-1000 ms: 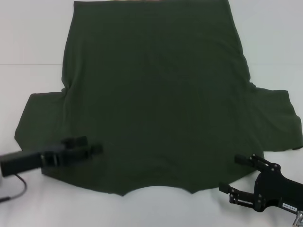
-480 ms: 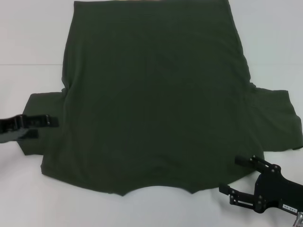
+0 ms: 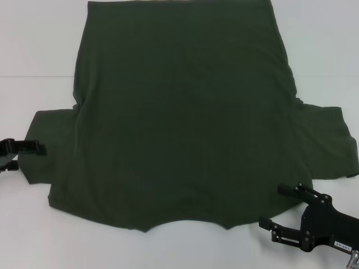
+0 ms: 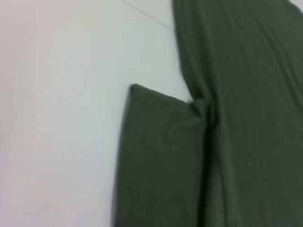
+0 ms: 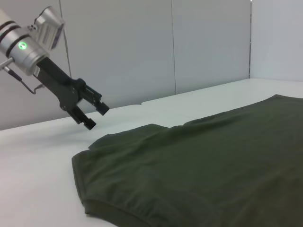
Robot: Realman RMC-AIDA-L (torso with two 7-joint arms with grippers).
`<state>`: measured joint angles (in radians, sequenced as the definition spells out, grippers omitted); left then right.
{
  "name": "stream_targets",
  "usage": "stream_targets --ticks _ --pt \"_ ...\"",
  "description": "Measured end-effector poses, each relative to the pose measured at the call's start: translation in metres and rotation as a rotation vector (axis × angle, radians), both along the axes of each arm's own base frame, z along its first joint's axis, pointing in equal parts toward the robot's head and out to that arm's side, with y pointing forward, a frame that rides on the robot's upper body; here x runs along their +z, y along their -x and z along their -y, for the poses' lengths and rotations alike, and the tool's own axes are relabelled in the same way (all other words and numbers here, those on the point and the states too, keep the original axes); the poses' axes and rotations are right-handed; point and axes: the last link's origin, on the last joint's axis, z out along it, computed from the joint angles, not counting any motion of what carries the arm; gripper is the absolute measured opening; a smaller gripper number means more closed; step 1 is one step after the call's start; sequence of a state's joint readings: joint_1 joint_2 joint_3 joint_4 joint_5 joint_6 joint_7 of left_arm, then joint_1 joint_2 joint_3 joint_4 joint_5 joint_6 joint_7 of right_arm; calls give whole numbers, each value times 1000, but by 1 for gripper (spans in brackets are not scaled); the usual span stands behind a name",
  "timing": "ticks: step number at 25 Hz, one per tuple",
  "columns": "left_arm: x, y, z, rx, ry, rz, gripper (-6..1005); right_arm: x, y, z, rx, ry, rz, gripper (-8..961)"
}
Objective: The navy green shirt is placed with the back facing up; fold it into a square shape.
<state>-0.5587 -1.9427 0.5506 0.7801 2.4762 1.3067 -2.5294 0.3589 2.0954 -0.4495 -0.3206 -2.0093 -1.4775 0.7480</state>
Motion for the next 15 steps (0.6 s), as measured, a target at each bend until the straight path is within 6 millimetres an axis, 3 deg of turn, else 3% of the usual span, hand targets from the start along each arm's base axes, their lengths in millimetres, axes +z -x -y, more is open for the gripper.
stream_targets --ticks 15 --pt "-14 15 3 66 -24 16 882 1 0 -1 -5 -9 -4 924"
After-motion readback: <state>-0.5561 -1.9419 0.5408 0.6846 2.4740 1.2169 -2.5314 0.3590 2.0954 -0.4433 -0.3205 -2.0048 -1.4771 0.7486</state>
